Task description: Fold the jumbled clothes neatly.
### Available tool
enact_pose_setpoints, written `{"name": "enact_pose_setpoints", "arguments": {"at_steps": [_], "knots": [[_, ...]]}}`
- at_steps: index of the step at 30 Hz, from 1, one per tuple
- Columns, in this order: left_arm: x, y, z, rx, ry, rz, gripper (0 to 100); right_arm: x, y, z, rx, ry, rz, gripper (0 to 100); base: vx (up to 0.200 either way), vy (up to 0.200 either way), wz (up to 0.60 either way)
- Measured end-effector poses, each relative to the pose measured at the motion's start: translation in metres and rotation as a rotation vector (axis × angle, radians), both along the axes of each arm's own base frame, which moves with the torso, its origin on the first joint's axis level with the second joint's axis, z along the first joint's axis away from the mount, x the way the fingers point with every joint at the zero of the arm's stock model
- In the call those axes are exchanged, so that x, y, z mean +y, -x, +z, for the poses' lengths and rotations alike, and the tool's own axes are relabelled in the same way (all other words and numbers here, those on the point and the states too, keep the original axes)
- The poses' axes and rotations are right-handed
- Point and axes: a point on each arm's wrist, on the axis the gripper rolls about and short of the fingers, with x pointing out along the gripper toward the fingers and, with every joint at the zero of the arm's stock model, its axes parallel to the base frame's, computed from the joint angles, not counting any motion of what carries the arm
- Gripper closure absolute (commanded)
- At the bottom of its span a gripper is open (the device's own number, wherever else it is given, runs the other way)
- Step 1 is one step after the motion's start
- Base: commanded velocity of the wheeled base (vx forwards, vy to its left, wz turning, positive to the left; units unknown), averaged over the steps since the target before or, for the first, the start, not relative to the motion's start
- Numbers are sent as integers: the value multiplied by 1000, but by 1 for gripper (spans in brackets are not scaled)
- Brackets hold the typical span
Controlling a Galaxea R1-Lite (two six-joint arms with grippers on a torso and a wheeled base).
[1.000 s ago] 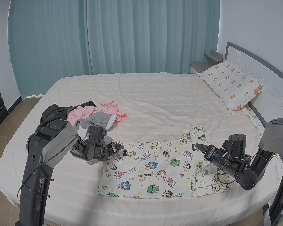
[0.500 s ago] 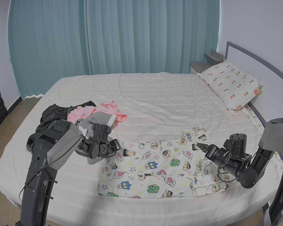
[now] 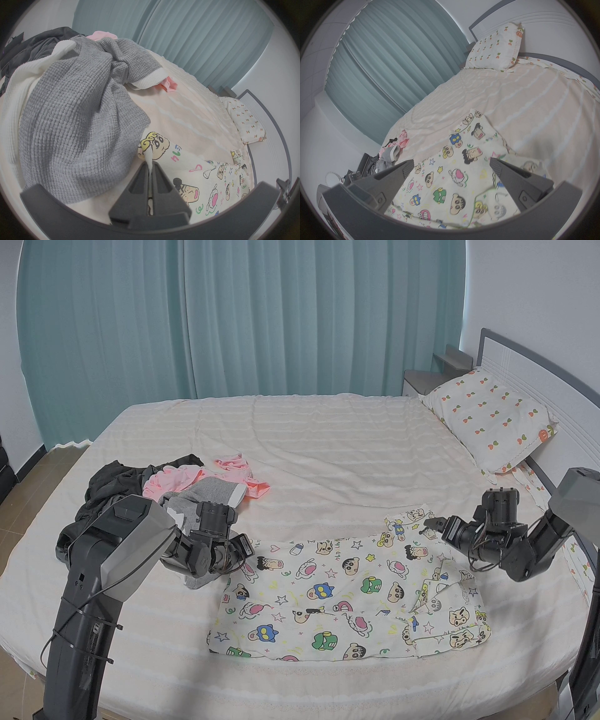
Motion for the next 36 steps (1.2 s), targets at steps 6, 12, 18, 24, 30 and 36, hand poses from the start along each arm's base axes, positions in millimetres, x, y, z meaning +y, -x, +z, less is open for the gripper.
{"name": "enact_pose_setpoints", "arguments": {"at_steps": [6,12,18,24,30,36], "knots": [[-7,5,7,-5,-6,-7,100,-16,-46,-2,34,29,10,0,0,0,0],[-11,10,17,-15,-7,-14,100,-26,-80,-18,103,49,20,0,0,0,0],[-13,13,28,-30,-9,-13,100,-37,-105,-42,153,56,22,0,0,0,0],[-13,14,34,-38,-11,-6,100,-41,-119,-59,166,50,30,0,0,0,0],[-13,15,35,-39,-13,-4,100,-41,-129,-71,185,48,35,0,0,0,0],[-13,16,35,-37,-13,-3,100,-40,-135,-76,218,42,45,100,0,0,0]]}}
